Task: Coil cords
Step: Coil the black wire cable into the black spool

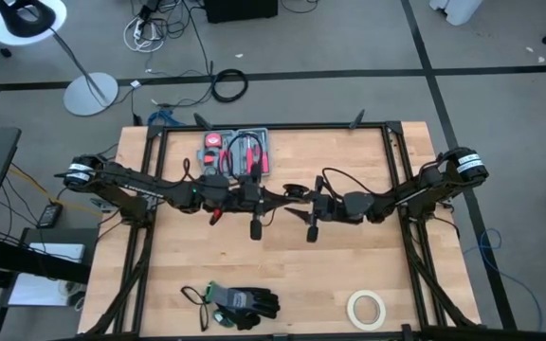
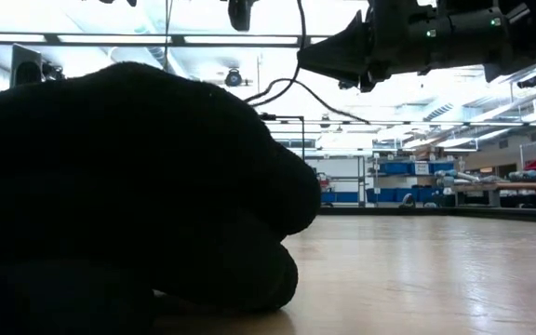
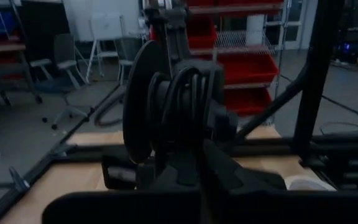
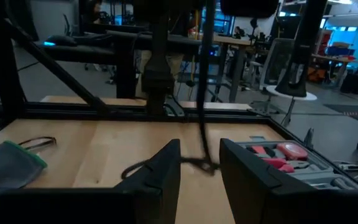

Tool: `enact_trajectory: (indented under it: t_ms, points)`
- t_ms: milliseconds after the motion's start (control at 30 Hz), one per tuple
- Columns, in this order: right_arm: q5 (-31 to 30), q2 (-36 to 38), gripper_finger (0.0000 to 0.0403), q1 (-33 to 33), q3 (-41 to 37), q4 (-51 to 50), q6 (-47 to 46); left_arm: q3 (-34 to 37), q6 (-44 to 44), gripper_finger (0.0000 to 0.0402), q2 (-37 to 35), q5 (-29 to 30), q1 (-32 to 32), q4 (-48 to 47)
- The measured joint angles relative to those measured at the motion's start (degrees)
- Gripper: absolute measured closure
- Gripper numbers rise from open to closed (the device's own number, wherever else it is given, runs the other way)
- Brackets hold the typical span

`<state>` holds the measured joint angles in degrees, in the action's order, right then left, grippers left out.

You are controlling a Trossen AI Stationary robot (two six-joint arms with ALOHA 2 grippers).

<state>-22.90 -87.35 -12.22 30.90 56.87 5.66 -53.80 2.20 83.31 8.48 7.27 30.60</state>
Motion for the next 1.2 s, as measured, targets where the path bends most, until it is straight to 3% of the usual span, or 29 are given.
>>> enact_trajectory:
  t_ms: [433,667,900,1200]
  points:
    - [0.50,0.00,0.0298,1.75,4.10,-3.17,1.51,0.00,0.64,0.0401,0.00,1.39,0.24,1.88]
    - [0.59,0.00,0.0389,1.82,4.52,-10.24,-1.45,0.00,0.41,0.0401,0.00,1.32,0.24,1.99]
    - [3.32,0.84,0.0395,-1.53,4.45,-18.11,-2.76,0.00,-2.89,0.0401,-0.15,0.60,0.24,-7.72]
    - [3.65,9.48,0.0395,-6.02,4.45,-34.75,-6.75,0.00,-9.03,0.0401,-0.17,-1.71,0.24,-18.31]
